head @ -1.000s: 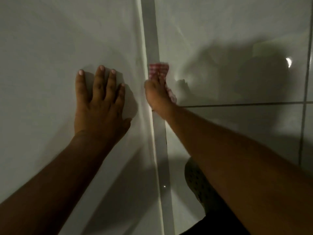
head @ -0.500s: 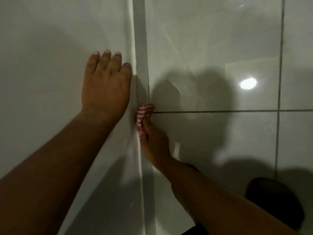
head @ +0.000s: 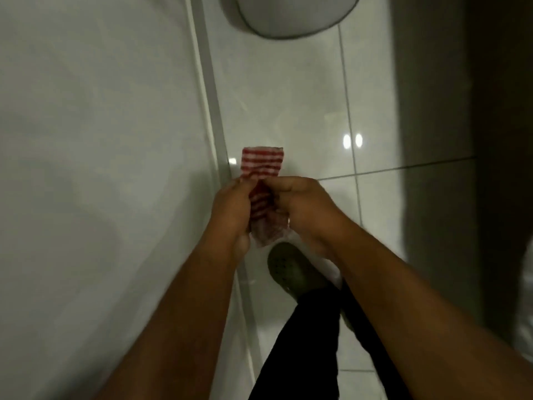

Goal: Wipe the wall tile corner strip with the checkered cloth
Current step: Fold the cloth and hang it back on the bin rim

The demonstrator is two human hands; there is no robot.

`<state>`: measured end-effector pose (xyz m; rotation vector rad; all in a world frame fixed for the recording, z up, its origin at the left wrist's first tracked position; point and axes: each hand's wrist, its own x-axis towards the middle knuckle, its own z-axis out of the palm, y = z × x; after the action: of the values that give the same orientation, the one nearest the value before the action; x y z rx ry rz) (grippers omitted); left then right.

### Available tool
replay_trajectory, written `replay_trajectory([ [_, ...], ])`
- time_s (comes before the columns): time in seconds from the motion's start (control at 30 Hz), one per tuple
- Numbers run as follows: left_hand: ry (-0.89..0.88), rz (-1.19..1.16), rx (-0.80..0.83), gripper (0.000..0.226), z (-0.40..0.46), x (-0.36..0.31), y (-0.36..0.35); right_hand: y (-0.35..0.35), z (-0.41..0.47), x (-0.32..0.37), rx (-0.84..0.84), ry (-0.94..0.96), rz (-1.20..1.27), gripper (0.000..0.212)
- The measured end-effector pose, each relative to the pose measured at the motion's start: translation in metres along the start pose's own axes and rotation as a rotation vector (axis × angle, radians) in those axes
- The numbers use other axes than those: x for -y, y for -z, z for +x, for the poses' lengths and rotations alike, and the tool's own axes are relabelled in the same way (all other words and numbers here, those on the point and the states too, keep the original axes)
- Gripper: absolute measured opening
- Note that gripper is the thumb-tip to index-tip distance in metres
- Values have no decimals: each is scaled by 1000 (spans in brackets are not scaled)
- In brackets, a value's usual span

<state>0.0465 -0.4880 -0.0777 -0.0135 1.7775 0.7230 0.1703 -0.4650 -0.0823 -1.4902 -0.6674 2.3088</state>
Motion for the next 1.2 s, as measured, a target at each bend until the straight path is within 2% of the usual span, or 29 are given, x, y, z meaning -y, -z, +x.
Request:
replay_trajectory([
  [0.07, 51, -102, 47, 27, -27, -23, -4, 13, -30, 40, -200, 34, -64, 19],
  [0.13, 84, -184, 118, 28, -52, -50, -11, 22, -52, 80, -385, 100, -294, 28],
  [0.2, 97, -233, 187, 30, -72, -78, -20, 19, -69, 113, -325, 92, -383, 42],
  [0.27, 87, -229, 253, 32, -88, -108, -31, 7, -82, 143, -227, 81, -402, 35],
  [0.33, 37, -167, 289, 33, -97, -137, -42, -4, -86, 171, -269, 173, -441, 22],
  [0.43, -61, -37, 327, 30, -94, -175, -55, -6, -70, 202, -393, 275, -376, 18],
  [0.53, -146, 108, 355, 32, -78, -211, -69, -3, -38, 231, -440, 347, -311, 19],
  [0.6, -201, 159, 318, 35, -60, -240, -86, 0, -7, 253, -463, 377, -279, 21],
  [0.7, -266, 178, 168, 35, -24, -290, -114, 4, 48, 294, -498, 409, -255, 24],
  [0.9, -370, 162, 50, 19, 55, -379, -165, 26, 161, 373, -506, 499, -353, 30],
  [0.97, -377, 265, 20, 23, 80, -395, -177, 38, 194, 389, -514, 477, -461, 31],
  [1.03, -319, 446, 25, 35, 102, -401, -185, 55, 226, 395, -458, 374, -743, 34],
  [1.13, -231, 685, 136, 38, 123, -394, -187, 78, 257, 383, -366, 170, -1334, 65],
  [1.2, -212, 684, 153, 40, 132, -387, -184, 86, 268, 370, -379, 198, -1452, 79],
])
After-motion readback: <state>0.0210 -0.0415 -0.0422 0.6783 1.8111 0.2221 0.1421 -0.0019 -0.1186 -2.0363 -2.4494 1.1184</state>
